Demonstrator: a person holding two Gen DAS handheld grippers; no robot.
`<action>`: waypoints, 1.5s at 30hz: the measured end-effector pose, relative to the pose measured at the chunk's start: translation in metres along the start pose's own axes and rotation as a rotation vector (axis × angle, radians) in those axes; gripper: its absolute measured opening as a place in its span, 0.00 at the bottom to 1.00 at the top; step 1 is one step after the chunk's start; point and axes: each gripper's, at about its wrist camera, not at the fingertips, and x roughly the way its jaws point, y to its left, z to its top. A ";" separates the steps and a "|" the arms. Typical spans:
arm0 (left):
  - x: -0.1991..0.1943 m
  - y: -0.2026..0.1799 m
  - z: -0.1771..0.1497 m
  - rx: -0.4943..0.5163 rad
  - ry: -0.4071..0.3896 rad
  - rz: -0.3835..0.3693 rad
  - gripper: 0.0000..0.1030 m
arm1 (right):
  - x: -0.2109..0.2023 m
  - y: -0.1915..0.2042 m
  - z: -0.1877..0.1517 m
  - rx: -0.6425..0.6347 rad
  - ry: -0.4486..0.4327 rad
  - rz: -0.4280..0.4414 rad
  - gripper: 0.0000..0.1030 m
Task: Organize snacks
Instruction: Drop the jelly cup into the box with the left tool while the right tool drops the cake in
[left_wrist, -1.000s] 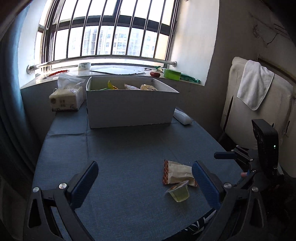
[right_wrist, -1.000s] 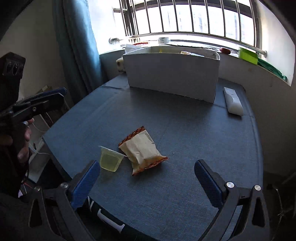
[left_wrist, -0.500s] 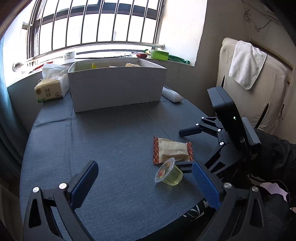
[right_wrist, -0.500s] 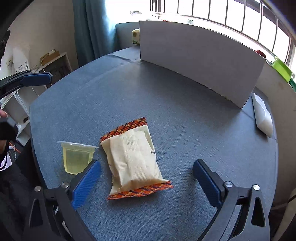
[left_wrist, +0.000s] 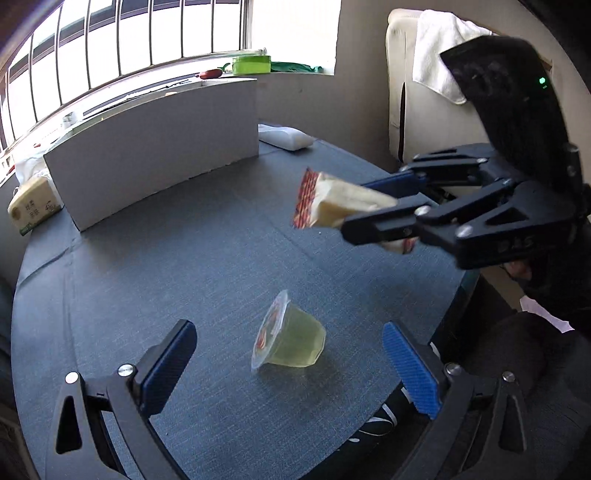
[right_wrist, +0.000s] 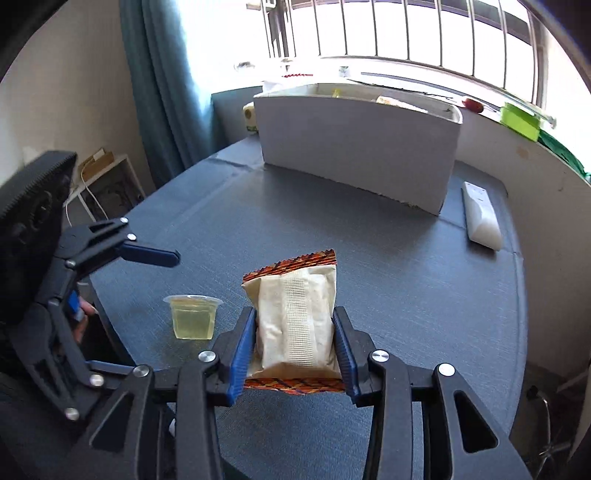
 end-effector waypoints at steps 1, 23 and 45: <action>0.004 0.001 0.001 0.002 0.013 0.001 0.97 | -0.008 -0.002 -0.001 0.022 -0.019 0.000 0.44; -0.070 0.097 0.082 -0.189 -0.323 0.055 0.31 | -0.033 -0.027 0.083 0.118 -0.218 -0.022 0.44; -0.004 0.236 0.244 -0.334 -0.291 0.263 1.00 | 0.060 -0.144 0.273 0.259 -0.203 -0.137 1.00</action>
